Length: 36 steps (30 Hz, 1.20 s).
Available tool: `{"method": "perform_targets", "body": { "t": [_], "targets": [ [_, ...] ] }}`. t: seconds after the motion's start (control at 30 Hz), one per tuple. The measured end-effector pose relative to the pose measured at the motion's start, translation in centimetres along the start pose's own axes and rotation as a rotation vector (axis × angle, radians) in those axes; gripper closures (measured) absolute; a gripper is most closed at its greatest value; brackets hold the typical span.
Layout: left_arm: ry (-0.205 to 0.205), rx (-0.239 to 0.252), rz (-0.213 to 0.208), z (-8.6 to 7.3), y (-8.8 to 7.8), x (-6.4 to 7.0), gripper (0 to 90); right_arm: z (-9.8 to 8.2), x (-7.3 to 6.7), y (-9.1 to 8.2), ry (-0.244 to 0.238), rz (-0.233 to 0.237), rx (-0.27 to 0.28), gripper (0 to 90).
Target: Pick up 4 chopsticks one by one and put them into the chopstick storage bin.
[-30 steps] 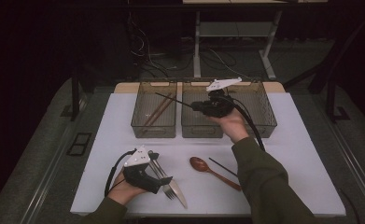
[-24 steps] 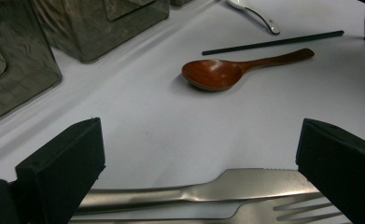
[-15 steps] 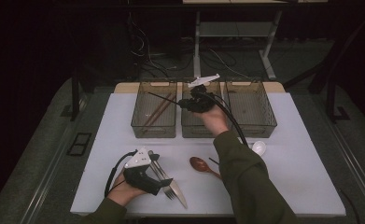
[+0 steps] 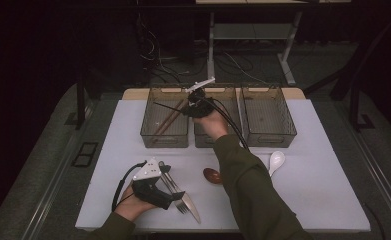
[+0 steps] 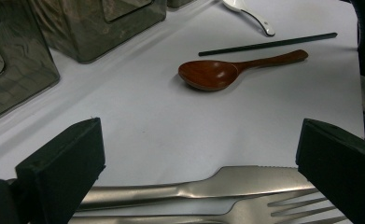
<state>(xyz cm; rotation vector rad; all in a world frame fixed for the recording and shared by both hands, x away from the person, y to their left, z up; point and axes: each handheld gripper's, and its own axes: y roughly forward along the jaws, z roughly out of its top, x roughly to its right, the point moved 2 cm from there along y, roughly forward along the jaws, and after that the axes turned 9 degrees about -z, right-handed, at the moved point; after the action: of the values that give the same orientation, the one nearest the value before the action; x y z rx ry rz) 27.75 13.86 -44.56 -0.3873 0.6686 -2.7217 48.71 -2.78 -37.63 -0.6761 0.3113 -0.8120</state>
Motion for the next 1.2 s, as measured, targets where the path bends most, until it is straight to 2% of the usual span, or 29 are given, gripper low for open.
{"method": "perform_targets", "body": {
  "t": [0.27, 0.5, 0.7, 0.87, 1.07, 1.2],
  "targets": [
    [-0.001, 0.001, -0.007, 0.0, 0.0, 0.1, 0.5, 0.3, -0.8, 2.1, -0.003, -0.015, -0.04, 85.1],
    [0.0, -0.001, -0.009, 0.0, 0.0, 0.1, 0.5, 0.3, -0.9, 2.7, 0.001, -0.01, -0.061, 84.3],
    [0.002, 0.0, -0.009, 0.0, 0.0, 0.1, 0.5, 0.5, -0.8, 2.1, 0.004, 0.002, -0.043, 76.2],
    [-0.002, 0.003, -0.01, 0.0, 0.0, 0.0, 0.5, 0.6, -0.6, 1.5, 0.019, 0.035, -0.041, 66.6],
    [-0.006, 0.0, -0.004, -0.1, -0.2, 0.0, 0.5, 0.3, -0.4, -0.1, 0.016, 0.05, -0.008, 55.2],
    [-0.006, -0.002, -0.001, -0.2, -0.1, 0.0, 0.5, -0.5, 0.0, -1.5, 0.011, 0.07, 0.004, 50.9]
  ]
}}
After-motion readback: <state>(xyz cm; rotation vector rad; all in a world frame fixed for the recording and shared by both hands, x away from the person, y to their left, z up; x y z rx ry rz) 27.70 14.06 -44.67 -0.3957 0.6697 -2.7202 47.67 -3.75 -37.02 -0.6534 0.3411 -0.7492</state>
